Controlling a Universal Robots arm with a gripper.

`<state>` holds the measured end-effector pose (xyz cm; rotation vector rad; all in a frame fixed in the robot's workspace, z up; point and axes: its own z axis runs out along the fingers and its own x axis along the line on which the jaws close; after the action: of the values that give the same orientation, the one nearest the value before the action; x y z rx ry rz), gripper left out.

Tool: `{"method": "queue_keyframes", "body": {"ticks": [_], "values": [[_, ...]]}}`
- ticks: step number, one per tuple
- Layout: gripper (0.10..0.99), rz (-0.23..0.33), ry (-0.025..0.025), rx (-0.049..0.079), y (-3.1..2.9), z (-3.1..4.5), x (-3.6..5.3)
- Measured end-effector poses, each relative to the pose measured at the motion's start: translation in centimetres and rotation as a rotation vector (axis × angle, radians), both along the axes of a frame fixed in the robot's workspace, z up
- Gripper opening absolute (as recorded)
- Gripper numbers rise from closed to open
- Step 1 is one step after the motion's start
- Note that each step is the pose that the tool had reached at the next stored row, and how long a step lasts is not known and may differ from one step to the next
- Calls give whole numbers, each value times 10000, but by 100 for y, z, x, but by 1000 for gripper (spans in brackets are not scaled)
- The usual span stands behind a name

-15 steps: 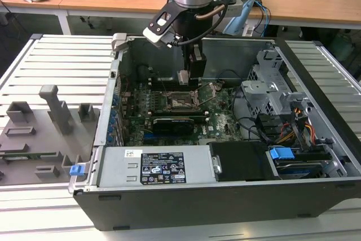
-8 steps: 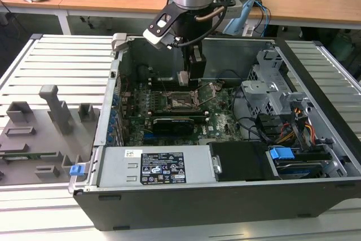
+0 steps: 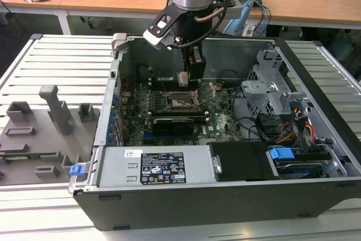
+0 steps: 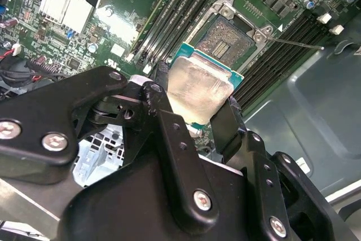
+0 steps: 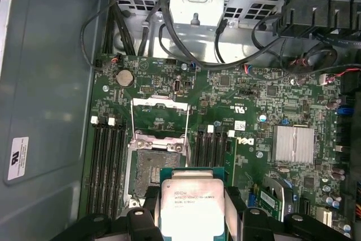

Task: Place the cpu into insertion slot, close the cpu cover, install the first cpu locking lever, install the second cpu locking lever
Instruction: 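Place the cpu into insertion slot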

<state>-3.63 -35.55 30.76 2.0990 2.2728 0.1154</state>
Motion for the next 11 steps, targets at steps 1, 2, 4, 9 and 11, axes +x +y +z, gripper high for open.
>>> {"method": "queue_keyframes", "body": {"ticks": [1,2,4,9,11], "values": [[541,0,0,-1,0,-2,0],[541,0,0,0,0,-4,0],[541,0,0,-1,0,-10,0],[541,0,0,-1,0,-25,0],[541,0,0,0,0,-33,0]]}}
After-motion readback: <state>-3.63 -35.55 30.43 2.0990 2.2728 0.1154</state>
